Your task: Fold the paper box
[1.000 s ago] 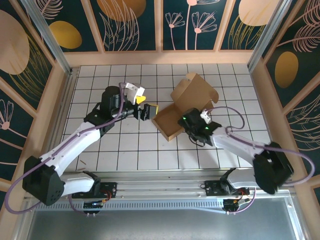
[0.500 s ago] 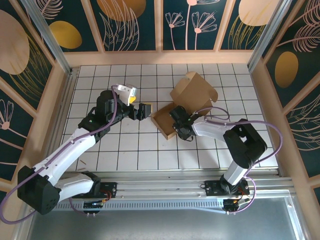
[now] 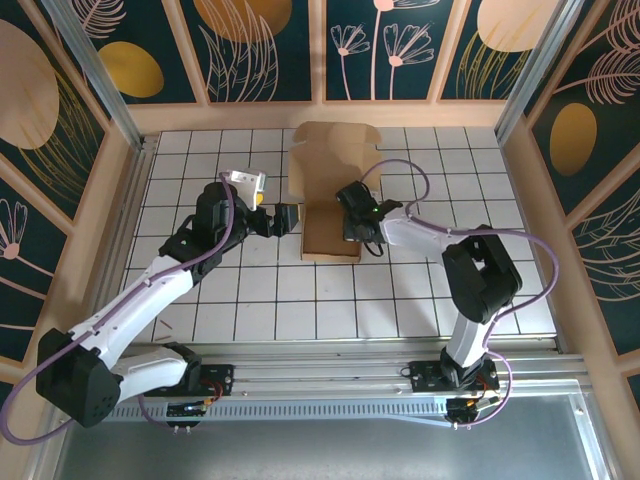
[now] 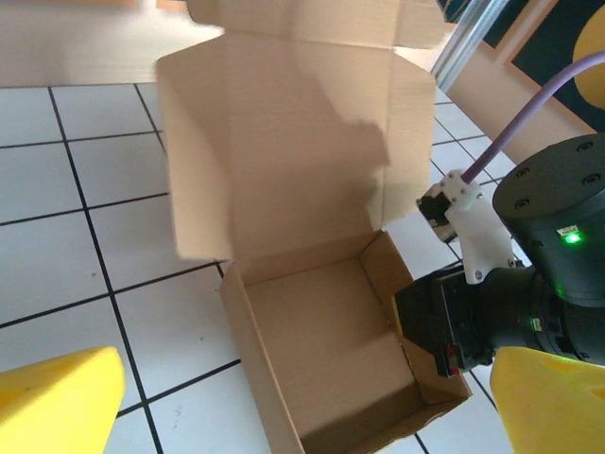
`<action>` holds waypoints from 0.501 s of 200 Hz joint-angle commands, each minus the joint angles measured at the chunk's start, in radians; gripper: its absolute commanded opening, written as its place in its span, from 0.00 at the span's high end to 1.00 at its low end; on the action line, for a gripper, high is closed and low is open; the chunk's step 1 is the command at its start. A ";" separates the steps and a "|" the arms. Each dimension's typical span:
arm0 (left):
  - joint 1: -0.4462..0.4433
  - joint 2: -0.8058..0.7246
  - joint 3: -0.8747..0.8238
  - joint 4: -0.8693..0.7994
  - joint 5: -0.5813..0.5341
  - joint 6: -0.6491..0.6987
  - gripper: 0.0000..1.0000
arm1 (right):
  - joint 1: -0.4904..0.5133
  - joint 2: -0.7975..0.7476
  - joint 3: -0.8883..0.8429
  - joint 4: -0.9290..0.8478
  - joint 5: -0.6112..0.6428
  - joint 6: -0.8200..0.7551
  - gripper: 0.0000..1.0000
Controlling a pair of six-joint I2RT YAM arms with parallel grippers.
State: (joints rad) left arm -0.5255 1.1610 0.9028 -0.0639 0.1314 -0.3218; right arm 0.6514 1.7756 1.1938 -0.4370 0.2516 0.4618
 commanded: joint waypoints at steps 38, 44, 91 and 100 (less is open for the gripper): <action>0.002 0.053 -0.005 0.008 -0.061 -0.075 0.01 | 0.010 0.074 -0.016 -0.021 -0.060 -0.147 0.94; 0.002 0.056 -0.006 0.006 -0.073 -0.078 0.01 | 0.013 0.075 -0.029 -0.004 -0.069 -0.134 0.93; 0.002 0.079 -0.013 0.011 -0.142 -0.094 0.01 | 0.042 0.017 -0.085 0.044 -0.067 -0.054 0.81; 0.003 0.088 -0.010 0.013 -0.145 -0.094 0.01 | 0.044 -0.006 -0.093 0.052 -0.083 -0.044 0.72</action>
State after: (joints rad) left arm -0.5255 1.2312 0.9020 -0.0635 0.0311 -0.3950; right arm 0.6792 1.8286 1.1358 -0.4015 0.1879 0.3767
